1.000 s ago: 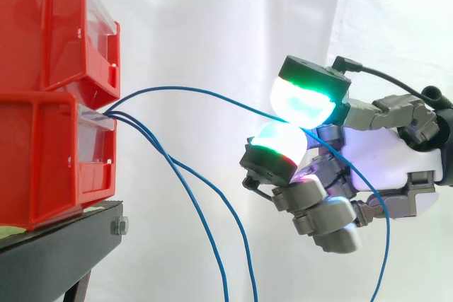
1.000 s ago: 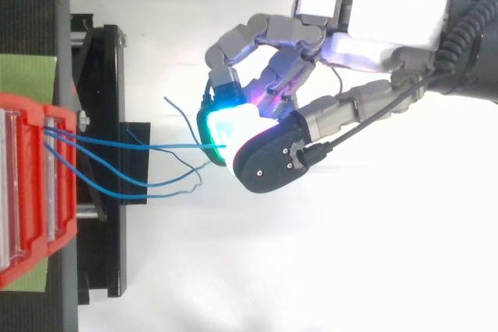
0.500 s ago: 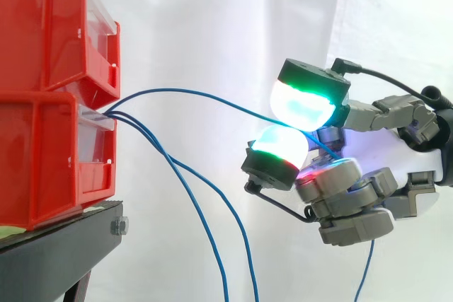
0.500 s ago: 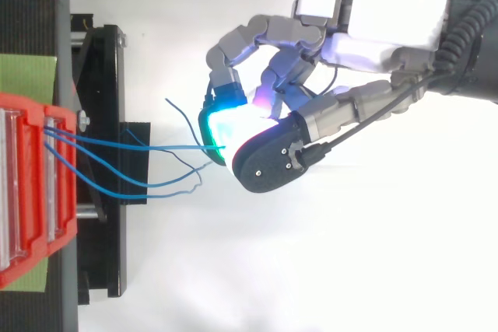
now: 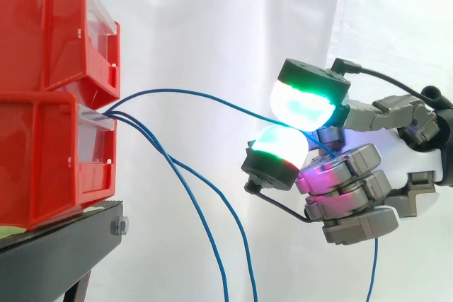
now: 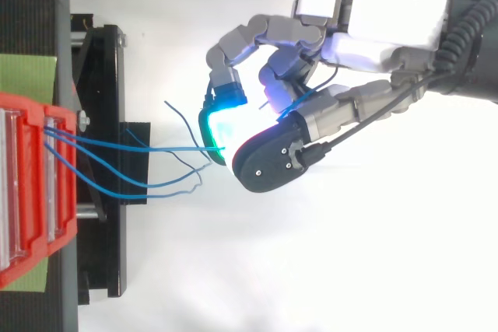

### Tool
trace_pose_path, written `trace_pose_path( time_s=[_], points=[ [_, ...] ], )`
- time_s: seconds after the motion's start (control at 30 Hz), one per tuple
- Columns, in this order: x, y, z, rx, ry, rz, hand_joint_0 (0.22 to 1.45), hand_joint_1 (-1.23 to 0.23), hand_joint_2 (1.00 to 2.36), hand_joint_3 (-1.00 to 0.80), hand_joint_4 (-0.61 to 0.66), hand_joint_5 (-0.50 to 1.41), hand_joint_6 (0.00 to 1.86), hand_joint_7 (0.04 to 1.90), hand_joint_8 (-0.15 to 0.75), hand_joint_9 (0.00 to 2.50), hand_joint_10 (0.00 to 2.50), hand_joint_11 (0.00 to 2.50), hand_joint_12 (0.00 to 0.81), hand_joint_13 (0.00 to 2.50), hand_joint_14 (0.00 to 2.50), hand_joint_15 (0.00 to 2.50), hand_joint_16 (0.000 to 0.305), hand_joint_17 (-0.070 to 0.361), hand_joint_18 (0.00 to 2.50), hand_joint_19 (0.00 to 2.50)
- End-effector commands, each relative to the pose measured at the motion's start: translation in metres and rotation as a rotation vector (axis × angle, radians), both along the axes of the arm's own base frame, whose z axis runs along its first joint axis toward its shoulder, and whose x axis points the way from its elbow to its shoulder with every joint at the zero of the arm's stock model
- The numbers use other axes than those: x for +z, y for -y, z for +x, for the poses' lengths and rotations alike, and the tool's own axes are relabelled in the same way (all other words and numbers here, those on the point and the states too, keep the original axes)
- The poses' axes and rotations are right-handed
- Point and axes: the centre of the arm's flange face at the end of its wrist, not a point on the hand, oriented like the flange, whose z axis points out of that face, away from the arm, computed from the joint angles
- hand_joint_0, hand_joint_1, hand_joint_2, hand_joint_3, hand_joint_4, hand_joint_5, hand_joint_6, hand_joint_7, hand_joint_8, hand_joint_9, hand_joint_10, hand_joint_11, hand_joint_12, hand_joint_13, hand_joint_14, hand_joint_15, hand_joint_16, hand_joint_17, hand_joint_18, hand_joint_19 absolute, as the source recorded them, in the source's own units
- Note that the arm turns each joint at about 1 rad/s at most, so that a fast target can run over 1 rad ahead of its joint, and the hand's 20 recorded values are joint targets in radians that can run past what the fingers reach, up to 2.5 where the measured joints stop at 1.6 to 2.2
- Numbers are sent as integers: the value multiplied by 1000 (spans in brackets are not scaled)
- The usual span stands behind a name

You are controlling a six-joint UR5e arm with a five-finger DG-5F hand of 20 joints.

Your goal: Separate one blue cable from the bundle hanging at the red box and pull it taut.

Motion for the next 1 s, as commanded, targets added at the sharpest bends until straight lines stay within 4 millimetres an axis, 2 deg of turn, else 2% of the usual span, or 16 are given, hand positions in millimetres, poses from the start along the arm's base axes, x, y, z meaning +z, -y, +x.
trace_pose_path(
  time_s=[0.0,0.97],
  points=[
    [0,0,0,0,0,1,766,-762,1013,-324,75,-223,909,1262,335,810,1430,1312,376,777,2144,1303,35,80,1257,2108],
    [0,0,0,0,0,1,765,-758,1014,-307,80,-223,913,1251,338,800,1509,1265,372,784,2164,1286,34,76,1268,2114]
  ],
)
